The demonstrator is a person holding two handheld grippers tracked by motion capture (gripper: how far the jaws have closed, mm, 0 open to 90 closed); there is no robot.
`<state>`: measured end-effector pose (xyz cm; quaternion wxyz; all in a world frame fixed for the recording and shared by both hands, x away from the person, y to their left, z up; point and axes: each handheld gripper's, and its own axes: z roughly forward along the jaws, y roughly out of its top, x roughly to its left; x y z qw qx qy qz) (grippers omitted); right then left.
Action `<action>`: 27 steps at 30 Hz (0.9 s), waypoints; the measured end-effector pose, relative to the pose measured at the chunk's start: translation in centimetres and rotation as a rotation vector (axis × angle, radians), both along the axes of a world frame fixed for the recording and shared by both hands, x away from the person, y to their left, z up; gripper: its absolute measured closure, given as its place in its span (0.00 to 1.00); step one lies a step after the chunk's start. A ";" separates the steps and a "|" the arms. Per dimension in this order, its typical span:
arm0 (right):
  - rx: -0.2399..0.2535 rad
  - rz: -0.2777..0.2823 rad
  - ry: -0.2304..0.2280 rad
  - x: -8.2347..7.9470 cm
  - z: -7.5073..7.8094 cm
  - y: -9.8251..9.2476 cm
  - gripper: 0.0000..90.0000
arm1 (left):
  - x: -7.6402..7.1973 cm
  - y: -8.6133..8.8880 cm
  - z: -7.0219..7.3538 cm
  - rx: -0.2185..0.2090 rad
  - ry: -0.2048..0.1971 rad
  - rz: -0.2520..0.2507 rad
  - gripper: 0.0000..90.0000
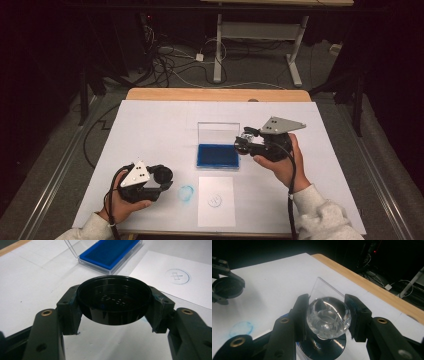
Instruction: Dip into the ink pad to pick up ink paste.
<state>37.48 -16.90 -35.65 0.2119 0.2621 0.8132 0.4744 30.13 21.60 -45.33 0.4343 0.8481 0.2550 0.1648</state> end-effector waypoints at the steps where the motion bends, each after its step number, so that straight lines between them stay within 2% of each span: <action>1: 0.000 0.007 0.007 0.3 0.0 0.3 0.63 | 0.0 0.0 0.0 0.001 -0.001 0.000 0.41; 3: -0.021 0.001 0.012 0.7 -0.3 1.0 0.63 | 0.0 0.0 0.0 -0.002 0.002 0.001 0.41; 9: -0.045 0.009 0.038 2.0 -1.5 3.1 0.63 | 0.0 0.2 0.0 -0.014 0.007 0.005 0.41; 11: -0.045 0.028 0.056 2.3 -2.0 3.9 0.63 | 0.0 0.2 0.0 -0.005 0.005 0.003 0.41; 16: -0.076 0.044 0.060 2.9 -3.3 6.1 0.63 | -0.1 0.2 -0.1 -0.020 0.009 0.005 0.41; 17: -0.080 0.053 0.065 3.1 -3.6 6.5 0.63 | 0.1 0.5 0.1 0.025 -0.005 -0.016 0.41; 23: -0.104 0.057 0.094 4.0 -5.6 8.5 0.63 | 0.0 0.6 0.1 0.026 -0.005 -0.020 0.41; 24: -0.105 0.056 0.103 4.1 -5.9 8.8 0.63 | -0.1 0.4 0.0 -0.010 0.005 -0.004 0.41; 25: -0.108 0.058 0.106 4.3 -6.2 9.0 0.63 | -0.1 0.3 0.0 -0.024 0.006 0.003 0.41; 27: -0.114 0.058 0.115 4.6 -6.8 9.3 0.63 | -0.1 0.4 0.0 -0.026 0.008 0.001 0.41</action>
